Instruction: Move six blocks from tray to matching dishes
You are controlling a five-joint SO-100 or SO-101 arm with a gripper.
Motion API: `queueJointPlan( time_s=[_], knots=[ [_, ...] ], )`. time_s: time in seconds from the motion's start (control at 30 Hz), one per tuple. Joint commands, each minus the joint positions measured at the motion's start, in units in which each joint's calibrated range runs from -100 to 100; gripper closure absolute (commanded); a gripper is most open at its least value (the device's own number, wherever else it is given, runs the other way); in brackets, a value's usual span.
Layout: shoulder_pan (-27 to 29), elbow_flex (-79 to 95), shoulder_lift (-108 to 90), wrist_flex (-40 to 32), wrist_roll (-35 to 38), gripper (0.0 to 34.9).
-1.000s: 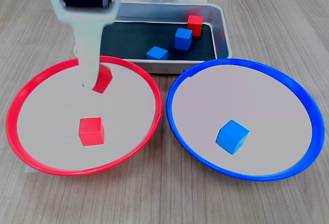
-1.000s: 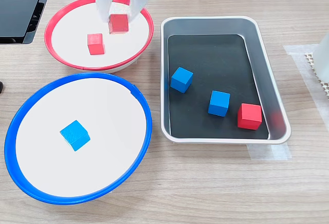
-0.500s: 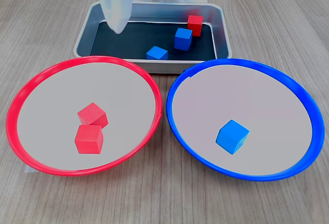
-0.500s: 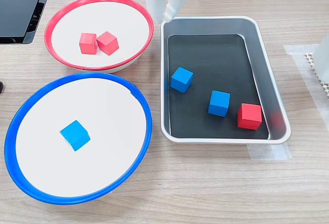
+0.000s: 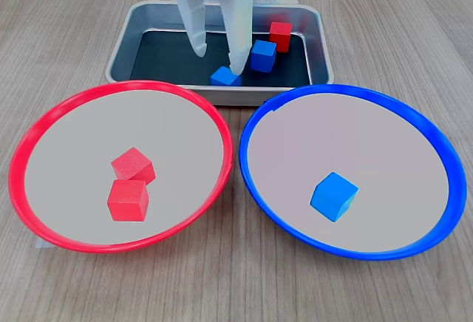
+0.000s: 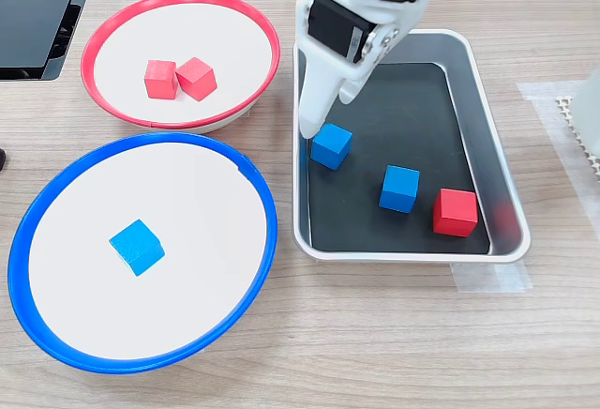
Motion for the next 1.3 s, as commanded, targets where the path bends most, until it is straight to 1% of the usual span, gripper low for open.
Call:
queueJointPlan(
  time_s=[0.0, 0.1, 0.2, 0.23, 0.27, 0.3, 0.33, 0.4, 0.5, 0.53, 0.6, 0.67, 0.7, 0.8, 0.9, 0.97, 1.0, 1.03, 1.07, 1.1, 1.13, 1.17, 1.2, 1.23, 1.27],
  knots=[
    [-0.9, 0.05, 1.49, -1.51, 1.17, 18.1],
    [-0.9, 0.87, 2.43, -2.26, 1.95, 18.5],
    [-0.9, 2.78, 3.03, -4.65, 2.93, 19.9],
    [-0.9, 3.05, 3.28, -5.15, 3.17, 21.2],
    [-0.9, 3.23, 3.54, -5.56, 3.32, 24.3],
    [-1.09, 3.23, 3.88, -5.97, 3.32, 32.2],
    [-1.28, 2.69, 4.05, -5.97, 3.08, 34.6],
    [-1.66, -0.41, 4.13, -2.26, 2.93, 34.7],
    [-3.73, -9.69, 3.62, 10.37, 2.39, 34.8],
    [-4.76, -12.61, 3.62, 13.26, 1.42, 34.8],
    [-7.77, -19.16, 4.39, 16.48, -2.64, 34.8],
    [-10.6, -26.99, 7.03, 16.73, -8.74, 34.8],
    [-11.26, -28.99, 7.97, 16.32, -10.45, 34.8],
    [-13.33, -38.37, 14.28, 12.35, -17.78, 34.8],
    [-14.55, -43.74, 19.91, 8.56, -21.34, 34.8],
    [-15.87, -46.01, 22.98, 6.82, -21.93, 34.7],
    [-16.62, -46.38, 23.92, 5.92, -21.93, 33.3],
    [-17.28, -46.38, 24.52, 5.26, -21.78, 28.2],
    [-18.03, -46.01, 24.94, 4.51, -21.64, 19.8],
    [-18.31, -45.92, 25.03, 4.26, -21.64, 17.6],
    [-18.69, -45.83, 25.03, 4.35, -21.64, 13.9],
    [-18.97, -45.83, 24.52, 5.17, -21.73, 11.8],
    [-19.16, -45.38, 23.41, 6.41, -21.93, 12.4],
    [-19.16, -44.47, 22.13, 7.24, -22.12, 14.2],
    [-19.16, -42.65, 20.08, 8.23, -22.42, 17.9]
  ],
)
